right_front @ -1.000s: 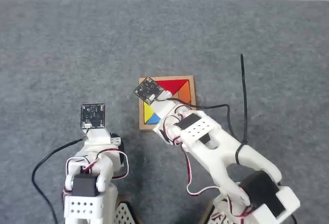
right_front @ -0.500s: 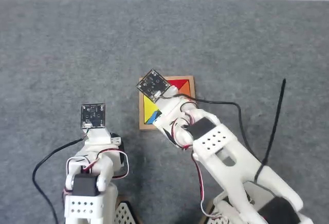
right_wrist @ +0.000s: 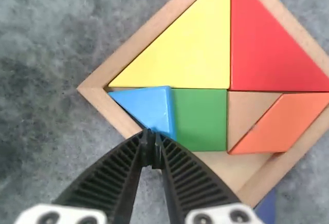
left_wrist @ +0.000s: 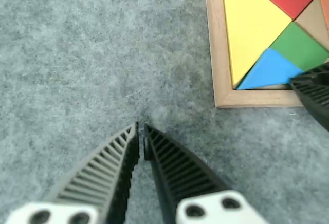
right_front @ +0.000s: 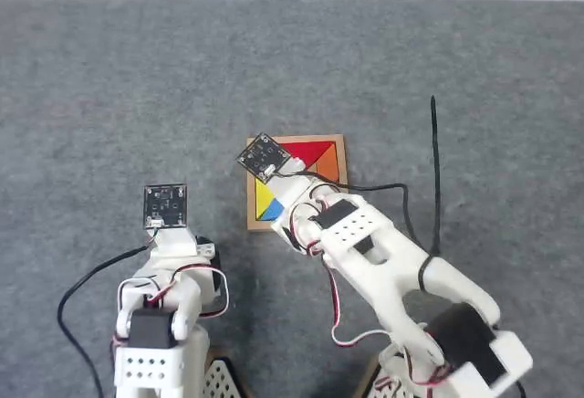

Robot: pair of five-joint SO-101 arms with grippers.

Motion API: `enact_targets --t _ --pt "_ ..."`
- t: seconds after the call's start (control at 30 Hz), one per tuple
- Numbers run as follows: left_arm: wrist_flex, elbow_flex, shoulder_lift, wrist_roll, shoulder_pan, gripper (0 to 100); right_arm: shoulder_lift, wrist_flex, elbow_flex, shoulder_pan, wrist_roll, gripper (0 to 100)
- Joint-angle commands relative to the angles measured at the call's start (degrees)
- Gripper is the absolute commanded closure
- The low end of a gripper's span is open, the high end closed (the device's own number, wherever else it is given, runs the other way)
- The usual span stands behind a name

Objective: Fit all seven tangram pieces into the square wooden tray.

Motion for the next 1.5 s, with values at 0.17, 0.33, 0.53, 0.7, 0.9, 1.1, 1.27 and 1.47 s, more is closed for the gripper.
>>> enact_targets --t 0.17,0.33,0.53,0.7,0.9,1.1,1.27,1.47 --pt "0.1 -0.7 -1.1 -0.6 -0.4 99 0.5 -1.7 -3.3 -1.5 0.7 99.1" --pt "0.1 -0.7 -1.1 -0.6 -0.4 99 0.5 -1.7 -3.3 -1.6 0.7 99.1" --pt "0.1 -0.7 -1.1 -0.6 -0.4 99 0.6 -1.5 -3.0 -4.3 0.6 99.1" --pt "0.1 -0.7 -1.1 -0.6 -0.4 99 -0.1 -1.3 -3.2 -4.7 0.6 99.1" --pt "0.1 -0.7 -1.1 -0.6 -0.4 99 -1.7 -1.2 -3.3 -2.2 0.8 99.1" --pt "0.1 -0.7 -1.1 -0.6 -0.4 99 -9.4 -0.1 -3.0 2.3 -1.2 99.1" --pt "0.1 -0.7 -1.1 -0.6 -0.4 99 -8.0 -0.6 -3.4 4.7 -1.4 99.1" --pt "0.1 -0.7 -1.1 -0.6 -0.4 99 -0.2 -2.3 -4.8 4.5 -1.3 99.1"
